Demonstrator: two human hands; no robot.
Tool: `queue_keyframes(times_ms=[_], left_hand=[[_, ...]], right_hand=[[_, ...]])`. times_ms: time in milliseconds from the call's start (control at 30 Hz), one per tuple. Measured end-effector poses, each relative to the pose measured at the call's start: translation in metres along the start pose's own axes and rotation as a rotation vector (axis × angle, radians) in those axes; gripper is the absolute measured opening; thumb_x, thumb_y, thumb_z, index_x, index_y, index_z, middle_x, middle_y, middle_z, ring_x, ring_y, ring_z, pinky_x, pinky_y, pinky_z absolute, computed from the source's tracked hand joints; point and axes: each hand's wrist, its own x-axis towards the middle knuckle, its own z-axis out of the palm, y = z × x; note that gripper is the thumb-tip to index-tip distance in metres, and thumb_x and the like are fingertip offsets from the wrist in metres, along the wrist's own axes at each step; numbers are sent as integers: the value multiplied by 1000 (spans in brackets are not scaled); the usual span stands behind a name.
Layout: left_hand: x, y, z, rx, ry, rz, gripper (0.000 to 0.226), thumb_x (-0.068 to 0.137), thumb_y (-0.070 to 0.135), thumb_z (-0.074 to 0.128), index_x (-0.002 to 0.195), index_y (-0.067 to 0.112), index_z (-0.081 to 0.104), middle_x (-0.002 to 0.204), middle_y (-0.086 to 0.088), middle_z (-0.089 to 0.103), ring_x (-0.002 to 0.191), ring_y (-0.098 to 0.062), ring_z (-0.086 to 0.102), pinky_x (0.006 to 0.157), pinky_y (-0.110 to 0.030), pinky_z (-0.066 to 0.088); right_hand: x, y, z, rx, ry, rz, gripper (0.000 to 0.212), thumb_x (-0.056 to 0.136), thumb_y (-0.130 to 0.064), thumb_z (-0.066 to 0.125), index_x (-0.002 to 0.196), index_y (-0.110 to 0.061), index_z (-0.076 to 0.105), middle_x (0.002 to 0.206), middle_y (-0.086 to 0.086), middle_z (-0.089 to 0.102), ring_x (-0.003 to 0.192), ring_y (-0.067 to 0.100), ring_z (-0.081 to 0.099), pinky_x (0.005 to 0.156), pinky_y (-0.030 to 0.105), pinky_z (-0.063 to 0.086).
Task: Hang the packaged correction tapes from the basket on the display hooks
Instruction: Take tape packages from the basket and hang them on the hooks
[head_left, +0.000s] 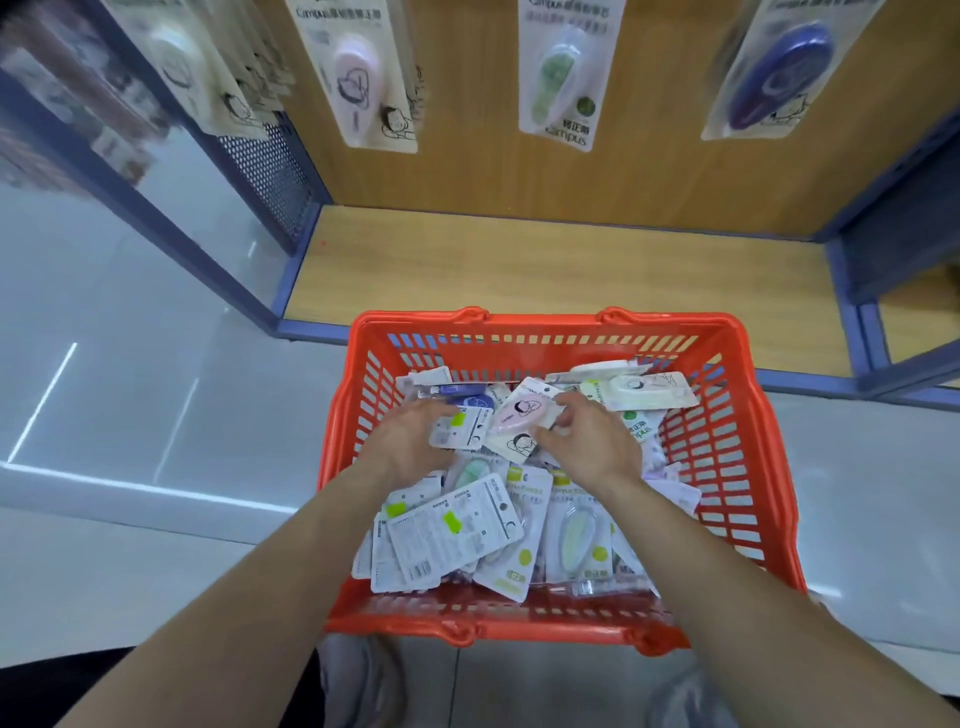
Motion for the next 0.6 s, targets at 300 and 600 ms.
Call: queue_keyframes(times_ms=[300, 600], left_hand=[[-13, 17, -19, -396, 411, 35, 30, 104, 31, 52, 84, 15, 67, 67, 2, 64, 60, -12, 54, 59, -31, 40], [16, 42, 7, -639, 43, -77, 29, 97, 30, 69, 117, 10, 63, 92, 3, 69, 80, -13, 65, 70, -26, 49]], right_hand=[[0, 1, 3, 50, 83, 44, 48, 88, -48, 72, 130, -30, 58, 113, -21, 68, 106, 13, 65, 71, 30, 41], [-4, 9, 4, 87, 97, -31, 52, 86, -41, 77, 134, -32, 58, 107, -19, 69, 99, 10, 67, 72, 28, 50]])
